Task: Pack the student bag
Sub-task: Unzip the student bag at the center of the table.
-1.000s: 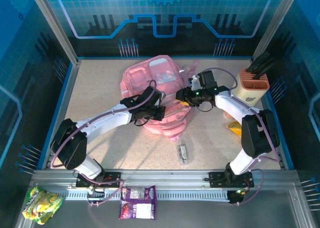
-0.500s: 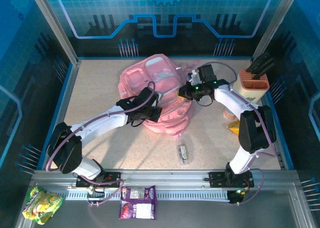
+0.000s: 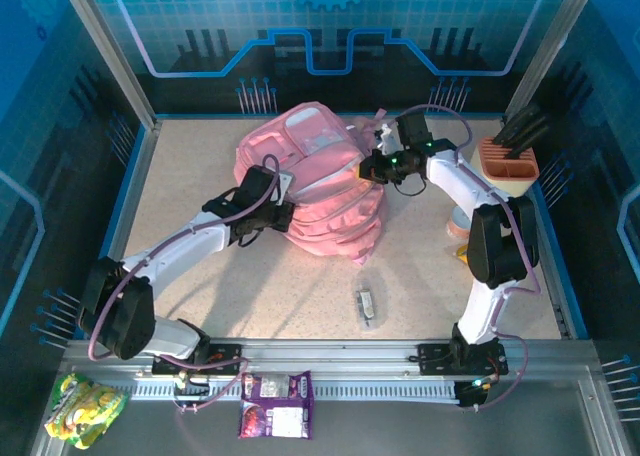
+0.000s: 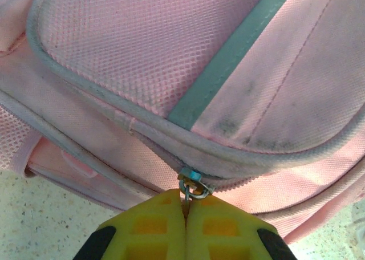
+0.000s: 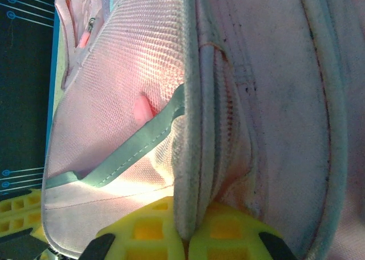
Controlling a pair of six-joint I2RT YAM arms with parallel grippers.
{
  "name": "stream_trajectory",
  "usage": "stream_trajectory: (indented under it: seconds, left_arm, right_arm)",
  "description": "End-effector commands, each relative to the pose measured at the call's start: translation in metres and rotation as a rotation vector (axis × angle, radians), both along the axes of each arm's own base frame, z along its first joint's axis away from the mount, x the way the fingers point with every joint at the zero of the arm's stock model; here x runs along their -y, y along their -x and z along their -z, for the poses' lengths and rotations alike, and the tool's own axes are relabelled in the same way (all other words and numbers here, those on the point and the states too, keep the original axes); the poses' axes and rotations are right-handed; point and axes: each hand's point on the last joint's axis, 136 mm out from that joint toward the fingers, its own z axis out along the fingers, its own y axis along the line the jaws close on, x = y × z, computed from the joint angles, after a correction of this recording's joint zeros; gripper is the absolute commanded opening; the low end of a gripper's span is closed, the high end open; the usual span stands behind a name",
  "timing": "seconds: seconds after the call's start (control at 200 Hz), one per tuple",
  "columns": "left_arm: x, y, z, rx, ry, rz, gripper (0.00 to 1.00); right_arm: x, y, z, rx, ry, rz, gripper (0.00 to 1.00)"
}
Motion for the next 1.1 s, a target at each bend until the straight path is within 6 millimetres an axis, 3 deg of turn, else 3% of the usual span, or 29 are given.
stream_trajectory:
  seconds: [0.0,0.06,0.13,0.195,0.225,0.305,0.335,0.44,0.555,0.65,0.931,1.096]
  left_arm:
    - [-0.017,-0.008,0.011,-0.017,-0.062,-0.023,0.00]
    - [-0.018,-0.011,0.014,-0.017,-0.072,-0.032,0.00]
    - [-0.020,-0.012,0.015,-0.014,-0.084,-0.040,0.19]
    - [-0.028,-0.014,0.015,0.001,-0.104,-0.069,0.19]
    - [-0.033,-0.015,0.013,0.002,-0.112,-0.098,0.25]
    - [-0.031,-0.011,0.003,-0.009,-0.083,-0.101,0.52]
    - [-0.026,-0.006,-0.001,-0.011,-0.049,-0.085,0.57]
    - [-0.014,0.011,-0.024,0.016,0.091,-0.061,0.58]
    - [-0.015,0.025,-0.036,0.026,0.196,-0.128,0.61]
    - [-0.006,0.037,-0.031,-0.008,0.280,-0.157,0.62]
    - [0.056,0.069,-0.018,-0.033,0.332,-0.058,0.63]
    - [0.058,0.078,-0.001,-0.068,0.352,-0.129,0.63]
  right_arm:
    - [0.028,-0.036,-0.014,0.138,0.100,0.074,0.00]
    - [0.023,-0.036,-0.016,0.137,0.079,0.059,0.00]
    - [0.020,-0.035,-0.018,0.136,0.080,0.051,0.00]
    - [0.021,-0.035,-0.019,0.131,0.089,0.062,0.00]
    - [0.021,-0.035,-0.021,0.126,0.085,0.064,0.00]
    - [0.015,-0.028,-0.027,0.118,0.059,0.048,0.19]
    - [0.013,-0.024,-0.030,0.121,0.062,0.046,0.27]
    - [0.010,-0.004,-0.034,0.122,0.111,0.029,0.42]
    - [0.019,0.028,-0.023,0.092,0.210,0.022,0.55]
    - [0.029,0.061,-0.009,0.052,0.296,0.025,0.65]
    - [0.044,0.169,0.042,-0.086,0.578,-0.090,0.82]
    - [0.037,0.227,0.067,-0.127,0.655,-0.176,0.88]
